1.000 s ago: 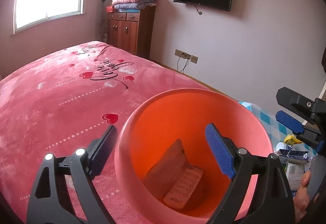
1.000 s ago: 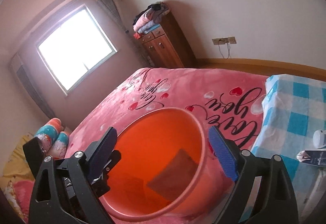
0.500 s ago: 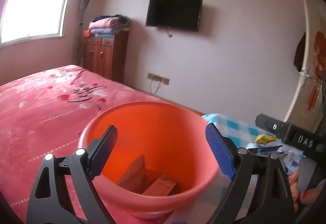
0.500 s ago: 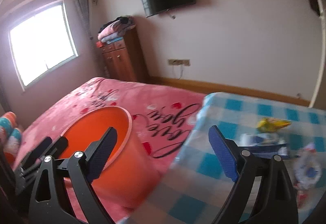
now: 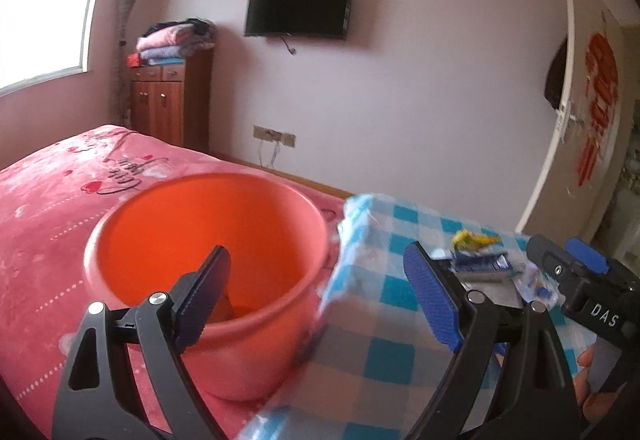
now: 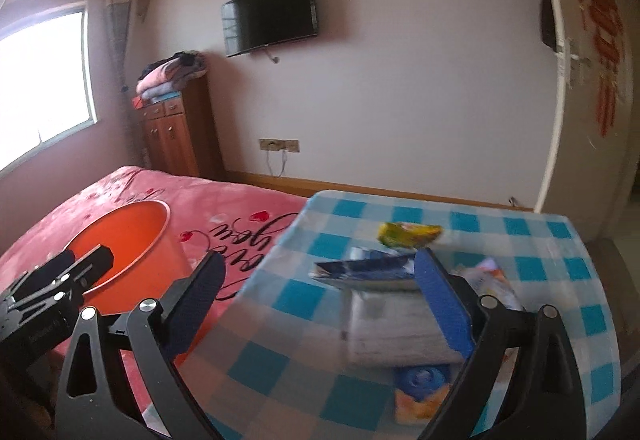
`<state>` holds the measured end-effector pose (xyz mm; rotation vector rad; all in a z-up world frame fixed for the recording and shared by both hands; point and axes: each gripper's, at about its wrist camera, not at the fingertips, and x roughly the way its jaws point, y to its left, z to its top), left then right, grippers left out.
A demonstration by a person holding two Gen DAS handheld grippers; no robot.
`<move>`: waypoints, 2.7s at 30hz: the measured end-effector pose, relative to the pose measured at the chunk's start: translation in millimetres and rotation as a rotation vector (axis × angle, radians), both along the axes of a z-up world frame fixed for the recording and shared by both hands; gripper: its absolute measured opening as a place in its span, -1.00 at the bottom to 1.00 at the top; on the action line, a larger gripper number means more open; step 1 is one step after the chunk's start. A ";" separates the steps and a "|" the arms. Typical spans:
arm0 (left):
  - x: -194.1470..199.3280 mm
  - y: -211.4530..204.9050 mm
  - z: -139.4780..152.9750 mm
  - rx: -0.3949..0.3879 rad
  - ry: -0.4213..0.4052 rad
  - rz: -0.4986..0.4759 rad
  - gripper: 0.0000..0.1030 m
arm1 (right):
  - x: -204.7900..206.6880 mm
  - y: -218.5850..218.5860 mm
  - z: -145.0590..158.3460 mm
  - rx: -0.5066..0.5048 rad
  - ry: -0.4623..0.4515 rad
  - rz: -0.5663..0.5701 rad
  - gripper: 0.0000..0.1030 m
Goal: Collect trash
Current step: 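Move both tools back over the remaining trash on the table, then grasp the blue Vinda tissue pack with the left tool while the right tool grasps the white snack bag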
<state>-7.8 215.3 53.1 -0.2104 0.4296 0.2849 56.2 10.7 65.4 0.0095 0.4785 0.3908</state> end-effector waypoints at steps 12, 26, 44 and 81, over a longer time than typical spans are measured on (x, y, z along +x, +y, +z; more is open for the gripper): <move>8.0 -50.1 -17.4 -0.019 0.052 -0.117 0.72 | -9.5 -74.6 -17.9 0.014 -0.029 -0.156 0.84; 32.3 -111.8 -42.5 -0.001 0.143 -0.219 0.72 | 0.2 -138.1 -40.4 0.043 -0.008 -0.262 0.84; 64.2 -180.6 -73.7 0.034 0.262 -0.359 0.72 | 36.1 -193.7 -84.6 0.051 0.113 -0.345 0.84; 116.4 -242.6 -140.0 0.020 0.446 -0.396 0.37 | 98.1 -190.1 -113.3 0.234 0.287 0.029 0.81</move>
